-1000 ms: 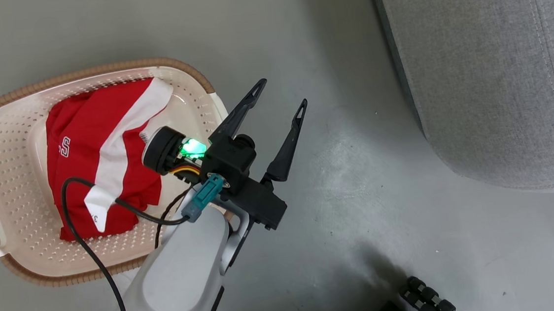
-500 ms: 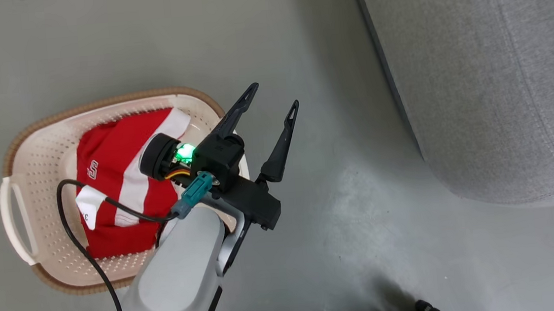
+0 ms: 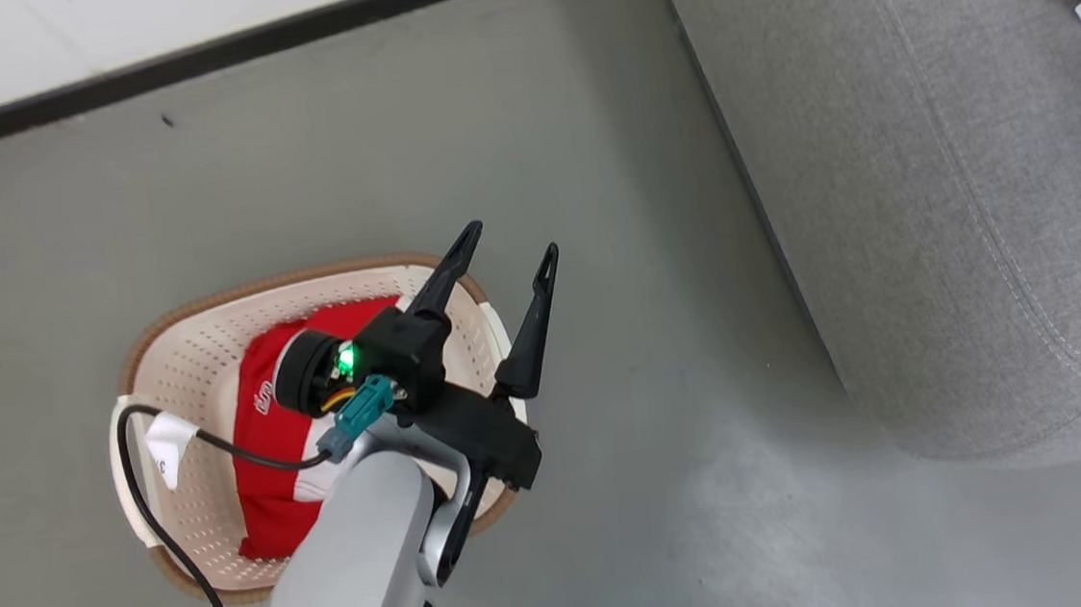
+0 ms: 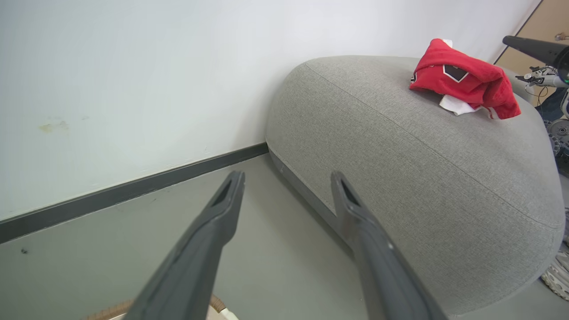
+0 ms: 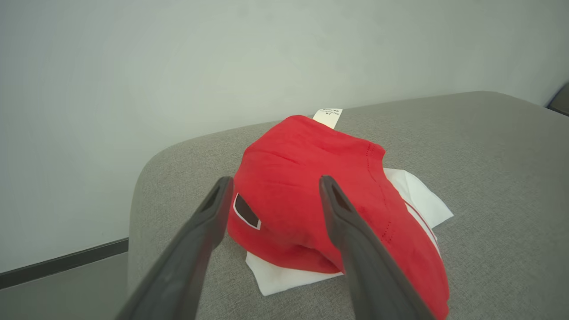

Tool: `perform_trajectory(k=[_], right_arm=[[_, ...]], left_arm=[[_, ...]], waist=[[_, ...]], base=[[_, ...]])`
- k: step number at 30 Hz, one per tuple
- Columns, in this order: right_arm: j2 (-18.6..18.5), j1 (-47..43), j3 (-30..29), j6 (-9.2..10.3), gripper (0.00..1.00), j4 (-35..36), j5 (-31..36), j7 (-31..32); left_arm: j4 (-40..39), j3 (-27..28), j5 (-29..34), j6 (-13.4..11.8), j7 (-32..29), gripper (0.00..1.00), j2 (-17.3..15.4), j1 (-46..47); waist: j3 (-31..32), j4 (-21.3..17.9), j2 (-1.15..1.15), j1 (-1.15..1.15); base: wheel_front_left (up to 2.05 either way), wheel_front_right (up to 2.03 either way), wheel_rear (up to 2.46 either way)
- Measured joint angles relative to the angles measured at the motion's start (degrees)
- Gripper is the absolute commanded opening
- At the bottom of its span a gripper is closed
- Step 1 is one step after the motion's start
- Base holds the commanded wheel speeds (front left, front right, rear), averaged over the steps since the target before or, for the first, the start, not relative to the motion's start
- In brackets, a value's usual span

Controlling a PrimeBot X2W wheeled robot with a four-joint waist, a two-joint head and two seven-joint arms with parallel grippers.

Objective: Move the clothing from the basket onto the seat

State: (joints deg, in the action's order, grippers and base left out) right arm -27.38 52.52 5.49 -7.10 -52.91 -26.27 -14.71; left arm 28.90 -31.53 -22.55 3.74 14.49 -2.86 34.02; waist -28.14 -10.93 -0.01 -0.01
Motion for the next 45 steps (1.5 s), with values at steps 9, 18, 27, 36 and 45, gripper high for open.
perform_trajectory(k=[9, 18, 27, 36, 45], right_arm=[[2.2, -6.3, 3.1, -0.03, 1.00, 6.6, 0.0, 0.0], [3.8, -11.6, 5.5, -0.03, 1.00, 11.9, -1.7, 0.0], [5.5, -18.7, 7.1, -0.03, 1.00, 16.5, -2.5, 0.0], [9.7, -25.2, 9.2, -0.03, 1.00, 21.9, -2.4, 0.0], [12.5, -31.3, 9.9, -0.03, 1.00, 23.6, -1.9, 0.0]], left_arm=[[0.2, 1.0, -3.2, -1.9, 0.0, 1.00, 0.2, -4.3], [0.6, 3.2, -3.9, -4.1, 0.0, 1.00, 0.4, -6.6], [1.8, 7.3, -4.1, -6.0, 0.0, 1.00, 0.6, -10.2], [1.7, 11.3, -1.9, -8.3, 0.0, 1.00, -0.5, -14.7], [1.7, 14.2, -0.5, -9.2, 0.0, 1.00, -1.4, -18.7]], waist=[[6.6, 2.5, 0.00, 0.00], [12.0, 6.2, 0.00, 0.00], [16.3, 10.6, 0.01, 0.00], [20.2, 13.9, 0.01, 0.00], [22.7, 15.4, 0.01, 0.01]], base=[[0.00, 0.00, 0.00], [0.00, 0.00, 0.00], [0.00, 0.00, 0.00], [0.00, 0.00, 0.00], [0.00, 0.00, 0.00]])
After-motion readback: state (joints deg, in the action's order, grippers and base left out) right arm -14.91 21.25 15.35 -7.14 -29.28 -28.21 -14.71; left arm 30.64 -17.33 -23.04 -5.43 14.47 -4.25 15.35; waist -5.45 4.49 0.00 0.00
